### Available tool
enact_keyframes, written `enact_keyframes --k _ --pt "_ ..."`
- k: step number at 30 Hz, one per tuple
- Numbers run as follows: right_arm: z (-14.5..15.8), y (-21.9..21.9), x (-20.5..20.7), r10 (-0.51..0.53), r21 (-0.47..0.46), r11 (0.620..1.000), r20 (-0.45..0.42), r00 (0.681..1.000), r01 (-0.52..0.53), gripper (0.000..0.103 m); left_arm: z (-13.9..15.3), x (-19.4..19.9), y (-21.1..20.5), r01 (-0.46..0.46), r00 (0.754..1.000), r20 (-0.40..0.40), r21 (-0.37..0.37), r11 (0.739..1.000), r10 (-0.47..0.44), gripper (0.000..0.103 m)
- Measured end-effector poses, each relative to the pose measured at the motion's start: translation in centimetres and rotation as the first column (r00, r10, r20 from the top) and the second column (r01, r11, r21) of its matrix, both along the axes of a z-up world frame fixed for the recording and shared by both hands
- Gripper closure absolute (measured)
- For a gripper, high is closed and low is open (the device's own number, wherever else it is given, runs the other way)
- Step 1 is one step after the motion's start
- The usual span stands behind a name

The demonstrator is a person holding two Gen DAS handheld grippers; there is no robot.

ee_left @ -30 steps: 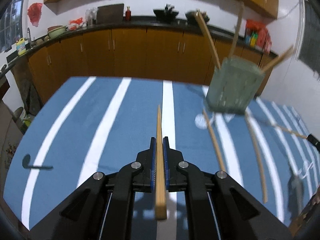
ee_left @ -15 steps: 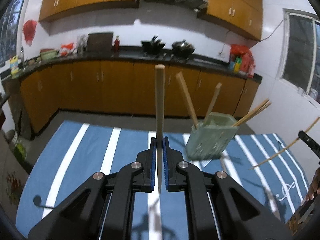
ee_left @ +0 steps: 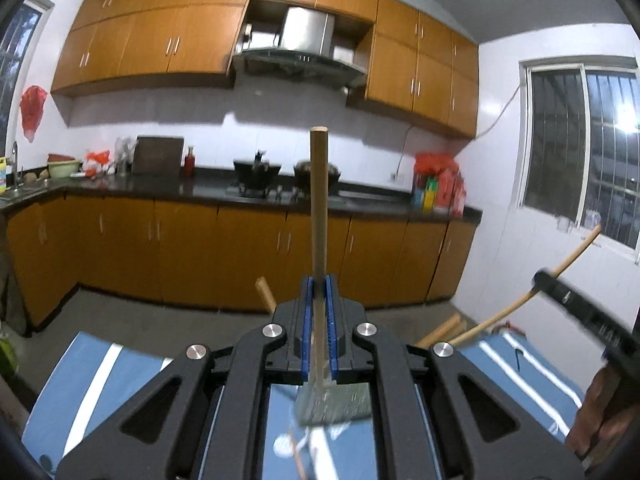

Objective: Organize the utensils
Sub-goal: 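Carry the chopsticks with both tools up over the green holder, then open both tools to drop the chopsticks into the green holder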

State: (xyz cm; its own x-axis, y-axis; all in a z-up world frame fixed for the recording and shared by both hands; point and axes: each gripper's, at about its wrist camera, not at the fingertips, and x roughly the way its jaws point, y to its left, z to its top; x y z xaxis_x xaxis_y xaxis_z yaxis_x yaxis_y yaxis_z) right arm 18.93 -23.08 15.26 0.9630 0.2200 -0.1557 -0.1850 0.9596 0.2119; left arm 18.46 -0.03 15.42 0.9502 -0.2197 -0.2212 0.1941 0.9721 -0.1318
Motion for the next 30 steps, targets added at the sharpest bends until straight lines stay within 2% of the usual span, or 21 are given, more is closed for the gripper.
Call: enact_keyframes --k 4,9,18,26,30 --pt "-0.6 0.6 3.4 -0.005 -0.019 1.0 -0.028 1.0 0.005 0.095 -0.1 2.3 -1.2 -0.003 0.999 0.038 -0.019 1.0 0.003 0.096" --pt "-2.5 0.8 7.0 -0.006 -0.021 1.0 -0.092 0.996 0.004 0.095 -2.2 4.8 -2.0 0.005 0.999 0.034 -0.042 0.999 -0.004 0.096" --pt "-5.4 1.4 9.4 0.011 -0.034 0.999 -0.166 0.986 -0.017 0.095 -6.6 7.3 -2.6 0.027 0.994 -0.103 -0.016 0.999 -0.029 0.096" --pt "-5.9 2.2 9.7 0.011 -0.035 0.999 -0.18 0.984 -0.017 0.091 -6.7 7.5 -2.1 0.021 0.99 -0.136 -0.026 0.999 -0.024 0.095" --pt "-5.7 2.3 9.3 0.006 -0.032 0.999 -0.173 0.985 -0.011 0.091 -6.5 7.3 -2.1 0.009 0.991 -0.135 -0.029 1.0 -0.013 0.081"
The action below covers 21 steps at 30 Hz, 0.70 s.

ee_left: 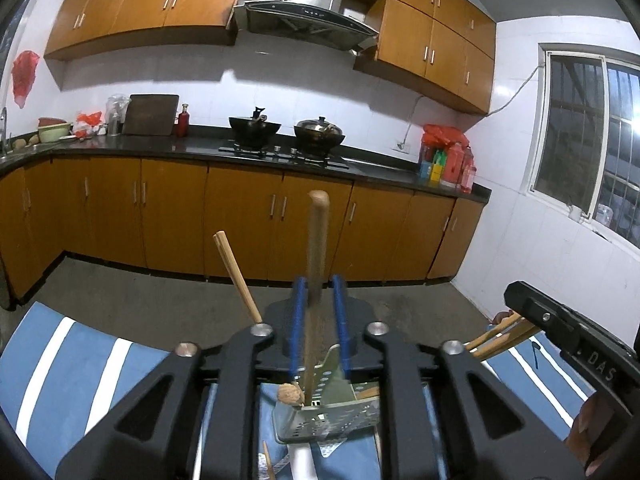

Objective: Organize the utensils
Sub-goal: 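Open both tools to drop the chopsticks into the green holder, then close the left tool on a chopstick while the right tool grasps another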

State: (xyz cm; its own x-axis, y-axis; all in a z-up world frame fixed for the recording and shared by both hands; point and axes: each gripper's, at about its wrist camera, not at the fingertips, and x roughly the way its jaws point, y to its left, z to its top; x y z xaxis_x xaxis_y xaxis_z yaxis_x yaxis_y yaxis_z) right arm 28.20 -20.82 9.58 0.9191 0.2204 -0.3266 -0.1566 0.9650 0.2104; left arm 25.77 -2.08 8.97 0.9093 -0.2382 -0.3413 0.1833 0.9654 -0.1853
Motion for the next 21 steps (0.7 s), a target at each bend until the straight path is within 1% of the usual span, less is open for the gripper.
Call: enact_keyframes --k 1,6,9,13,17,19,21 --pt "0.1 0.0 -0.1 -0.002 0.001 1.0 0.004 1.0 0.002 0.091 0.1 0.0 -0.1 -0.004 1.0 0.003 -0.001 1.0 0.004 0.077" --pt "1.0 -0.4 -2.0 -0.01 0.008 1.0 0.048 0.999 0.01 0.091 0.9 -0.7 0.2 -0.007 1.0 0.019 -0.01 1.0 0.007 0.076" --pt "1.7 -0.8 -3.8 -0.015 0.005 1.0 0.081 0.997 0.014 0.089 1.6 -1.2 0.5 -0.013 0.999 0.035 -0.012 1.0 0.013 0.076" --pt "1.7 -1.6 -6.0 -0.022 0.0 1.0 0.09 0.996 0.022 0.088 2.0 -2.5 1.3 -0.021 0.999 0.045 -0.024 0.999 0.022 0.076" --pt "0.1 -2.6 -8.5 -0.039 0.005 0.999 0.057 0.998 0.039 0.084 2.0 -4.4 2.4 -0.042 0.998 0.043 -0.015 0.999 0.042 0.076" --pt "-1.5 -3.0 -9.5 -0.052 -0.008 0.999 0.024 0.998 0.052 0.083 1.4 -5.6 3.1 -0.062 0.998 0.028 0.012 0.998 0.061 0.076" --pt "-4.1 -3.1 -10.1 -0.054 -0.017 0.998 -0.045 0.998 0.053 0.083 0.0 -7.0 3.9 -0.08 0.997 -0.004 0.044 0.996 0.08 0.076"
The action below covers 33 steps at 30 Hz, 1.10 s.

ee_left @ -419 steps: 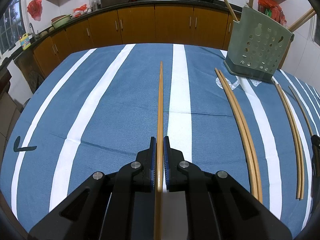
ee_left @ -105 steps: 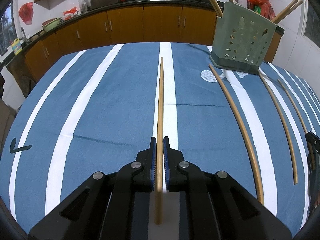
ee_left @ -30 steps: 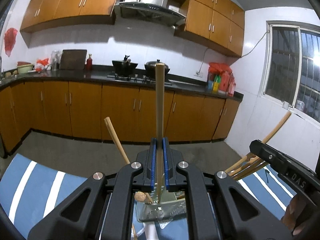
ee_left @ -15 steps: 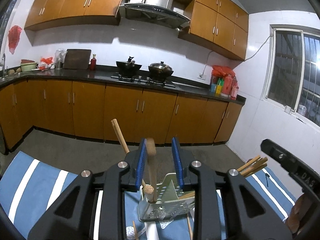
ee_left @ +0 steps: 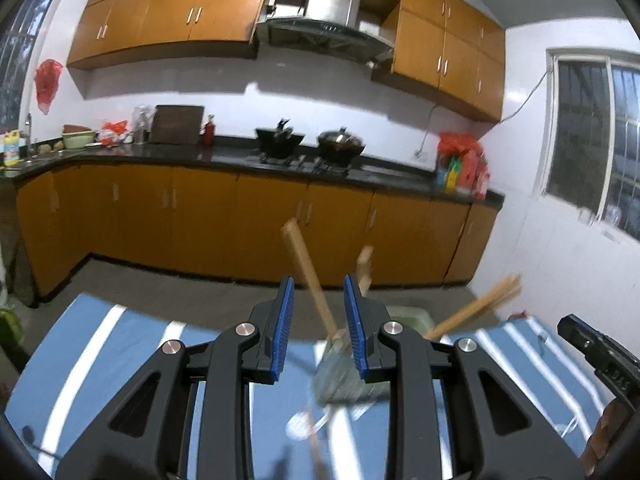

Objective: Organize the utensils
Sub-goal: 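Close the left tool on a chopstick while the right tool grasps another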

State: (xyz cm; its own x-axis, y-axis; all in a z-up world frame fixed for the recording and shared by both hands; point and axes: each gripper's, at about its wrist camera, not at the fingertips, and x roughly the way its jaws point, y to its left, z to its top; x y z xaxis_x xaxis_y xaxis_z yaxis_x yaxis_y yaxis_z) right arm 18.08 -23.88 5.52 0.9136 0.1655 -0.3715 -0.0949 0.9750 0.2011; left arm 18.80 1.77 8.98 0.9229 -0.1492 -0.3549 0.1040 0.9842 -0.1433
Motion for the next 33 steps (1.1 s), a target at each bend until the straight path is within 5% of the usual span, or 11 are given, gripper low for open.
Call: enact_keyframes --k 5,11,17,19,25,32,33 --pt "-7.7 0.7 -0.8 0.014 0.011 1.0 -0.207 0.978 -0.012 0.081 -5.2 -2.3 1.3 -0.027 0.99 -0.139 0.052 0.998 0.034 0.076" --pt "-14.6 4.4 -2.0 0.092 0.023 0.996 -0.382 0.92 -0.091 0.081 -11.4 -3.8 1.4 -0.015 0.951 -0.309 0.003 1.0 0.015 0.076" --pt "-17.0 6.5 -1.7 0.08 -0.048 0.992 -0.442 0.893 -0.113 0.082 -15.2 -4.3 -0.6 0.016 0.915 -0.404 -0.035 0.999 -0.028 0.076" --pt "-17.3 6.2 -1.4 0.067 -0.05 0.994 -0.448 0.891 -0.1 0.094 -15.4 -4.4 -1.0 0.023 0.91 -0.412 -0.032 0.999 -0.034 0.075" --pt "-17.4 2.4 -1.4 -0.05 -0.044 0.998 -0.443 0.895 0.034 0.095 -16.4 -4.3 -3.1 0.058 0.902 -0.428 -0.02 0.998 -0.061 0.07" --pt "-17.5 -0.7 -1.2 -0.108 -0.035 0.994 -0.447 0.888 0.103 0.095 -18.2 -3.8 -6.0 0.089 0.882 -0.471 0.084 0.992 -0.039 0.071" --pt "-17.5 -0.7 -1.2 -0.107 -0.036 0.994 -0.446 0.889 0.102 0.095 -18.6 -3.7 -6.3 0.087 0.878 -0.478 0.101 0.991 -0.028 0.078"
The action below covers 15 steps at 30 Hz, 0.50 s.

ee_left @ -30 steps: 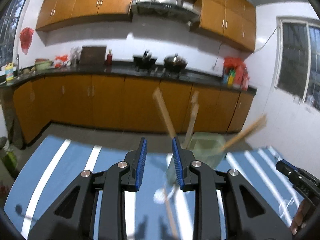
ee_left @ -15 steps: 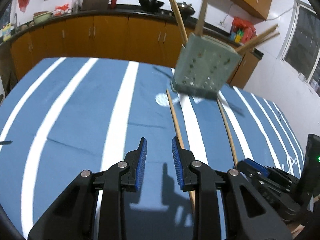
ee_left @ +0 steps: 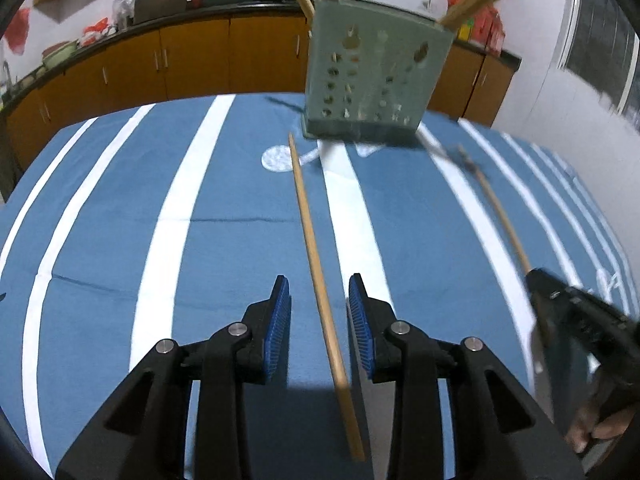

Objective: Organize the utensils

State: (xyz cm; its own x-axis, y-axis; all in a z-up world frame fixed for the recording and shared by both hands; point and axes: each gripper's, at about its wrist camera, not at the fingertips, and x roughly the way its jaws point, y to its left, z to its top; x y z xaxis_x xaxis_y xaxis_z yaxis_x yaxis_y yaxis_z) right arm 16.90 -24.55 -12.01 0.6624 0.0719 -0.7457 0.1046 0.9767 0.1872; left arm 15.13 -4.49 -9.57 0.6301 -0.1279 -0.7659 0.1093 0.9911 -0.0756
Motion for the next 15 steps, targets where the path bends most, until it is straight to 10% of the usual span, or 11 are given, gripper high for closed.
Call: enact_keyframes --k 4,15 --pt "0.0 0.1 -0.1 0.013 -0.013 1.0 0.002 1.0 -0.013 0.095 -0.6 0.0 0.4 -0.016 1.0 0.0 0.043 0.999 0.016 0.095" --pt "0.2 -0.5 1.3 0.002 -0.095 0.995 -0.003 1.0 -0.002 0.095 -0.3 1.2 8.4 -0.182 0.983 0.008 0.124 0.975 0.182 0.095"
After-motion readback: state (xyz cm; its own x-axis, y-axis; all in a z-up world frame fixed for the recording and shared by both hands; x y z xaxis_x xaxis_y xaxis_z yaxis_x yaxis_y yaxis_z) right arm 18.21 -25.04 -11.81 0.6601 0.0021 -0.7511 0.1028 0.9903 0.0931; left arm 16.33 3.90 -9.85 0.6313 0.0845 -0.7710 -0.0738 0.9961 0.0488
